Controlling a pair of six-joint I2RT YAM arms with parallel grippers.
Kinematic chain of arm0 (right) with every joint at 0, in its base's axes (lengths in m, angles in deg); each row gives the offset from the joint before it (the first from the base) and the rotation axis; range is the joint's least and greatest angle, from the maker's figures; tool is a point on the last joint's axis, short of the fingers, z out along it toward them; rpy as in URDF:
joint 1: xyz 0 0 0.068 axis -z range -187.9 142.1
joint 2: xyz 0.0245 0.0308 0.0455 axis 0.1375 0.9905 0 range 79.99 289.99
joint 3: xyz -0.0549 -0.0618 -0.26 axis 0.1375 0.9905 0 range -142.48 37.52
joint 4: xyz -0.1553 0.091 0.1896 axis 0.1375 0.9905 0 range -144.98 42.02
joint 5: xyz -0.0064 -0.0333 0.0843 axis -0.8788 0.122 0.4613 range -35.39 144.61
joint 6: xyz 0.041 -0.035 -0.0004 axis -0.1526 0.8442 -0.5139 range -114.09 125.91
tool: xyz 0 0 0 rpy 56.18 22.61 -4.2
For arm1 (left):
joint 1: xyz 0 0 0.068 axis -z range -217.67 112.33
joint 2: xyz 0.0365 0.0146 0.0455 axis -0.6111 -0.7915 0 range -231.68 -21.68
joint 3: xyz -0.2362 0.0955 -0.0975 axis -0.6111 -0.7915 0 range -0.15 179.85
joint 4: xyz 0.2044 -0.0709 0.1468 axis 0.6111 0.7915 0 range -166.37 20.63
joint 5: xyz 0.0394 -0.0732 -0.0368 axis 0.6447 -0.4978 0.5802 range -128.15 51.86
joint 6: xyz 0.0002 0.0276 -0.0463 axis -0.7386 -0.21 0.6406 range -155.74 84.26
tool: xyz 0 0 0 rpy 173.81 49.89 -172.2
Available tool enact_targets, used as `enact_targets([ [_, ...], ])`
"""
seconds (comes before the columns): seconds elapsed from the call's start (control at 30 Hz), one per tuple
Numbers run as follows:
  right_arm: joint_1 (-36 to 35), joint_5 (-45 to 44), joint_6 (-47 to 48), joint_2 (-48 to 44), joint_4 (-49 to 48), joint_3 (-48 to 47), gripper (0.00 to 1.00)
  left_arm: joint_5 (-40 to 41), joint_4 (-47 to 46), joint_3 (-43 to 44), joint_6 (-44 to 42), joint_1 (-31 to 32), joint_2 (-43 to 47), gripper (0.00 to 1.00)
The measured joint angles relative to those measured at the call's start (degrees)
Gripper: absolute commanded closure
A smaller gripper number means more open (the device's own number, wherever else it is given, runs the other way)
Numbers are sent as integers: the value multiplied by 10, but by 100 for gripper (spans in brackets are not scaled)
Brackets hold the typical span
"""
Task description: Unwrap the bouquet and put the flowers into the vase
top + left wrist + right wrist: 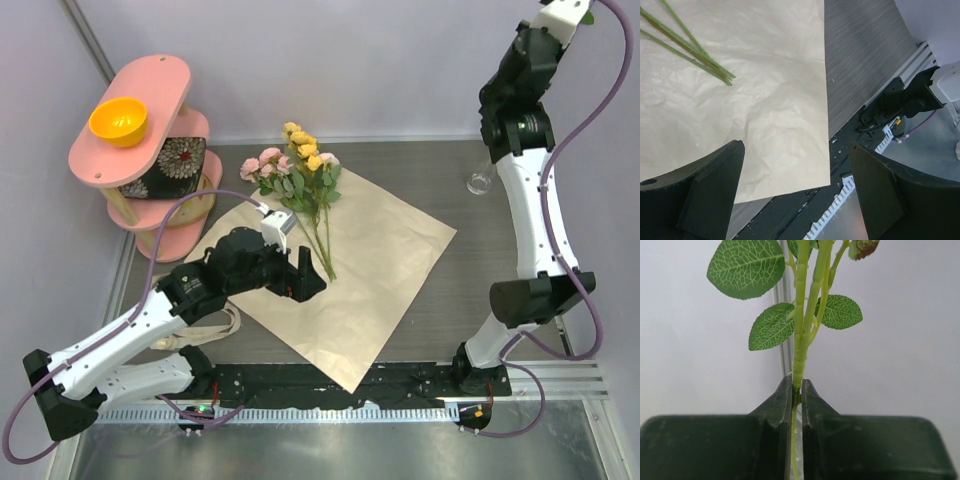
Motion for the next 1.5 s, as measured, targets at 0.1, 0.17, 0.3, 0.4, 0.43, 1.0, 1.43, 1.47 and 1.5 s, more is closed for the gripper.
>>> enact_targets([
  [0.1, 30, 20, 6, 49, -3, -61, 99, 9, 0, 0, -13, 0, -6, 11],
  [0.17, 43, 33, 13, 76, -7, -98, 99, 15, -1, 2, -20, -2, -17, 10],
  [0.3, 64, 58, 28, 105, -11, -153, 99, 19, -6, 3, -34, -9, -44, 10],
  [0.4, 78, 92, 31, 106, -20, -162, 99, 17, -21, 3, -45, -20, -67, 10],
  [0.43, 85, 102, 30, 105, -24, -163, 99, 13, -26, 5, -48, -25, -75, 10],
  [1.0, 129, 200, -3, 100, -37, -127, 99, -151, -120, 21, -13, -141, -146, 0],
  [1.43, 129, 222, -18, 99, -40, -81, 99, -181, -136, 10, 1, -141, -146, 0],
  [1.47, 129, 223, -18, 99, -41, -81, 99, -182, -136, 10, 1, -141, -146, 0],
  [1.5, 129, 225, -18, 99, -45, -81, 99, -183, -136, 10, 1, -141, -146, 0],
])
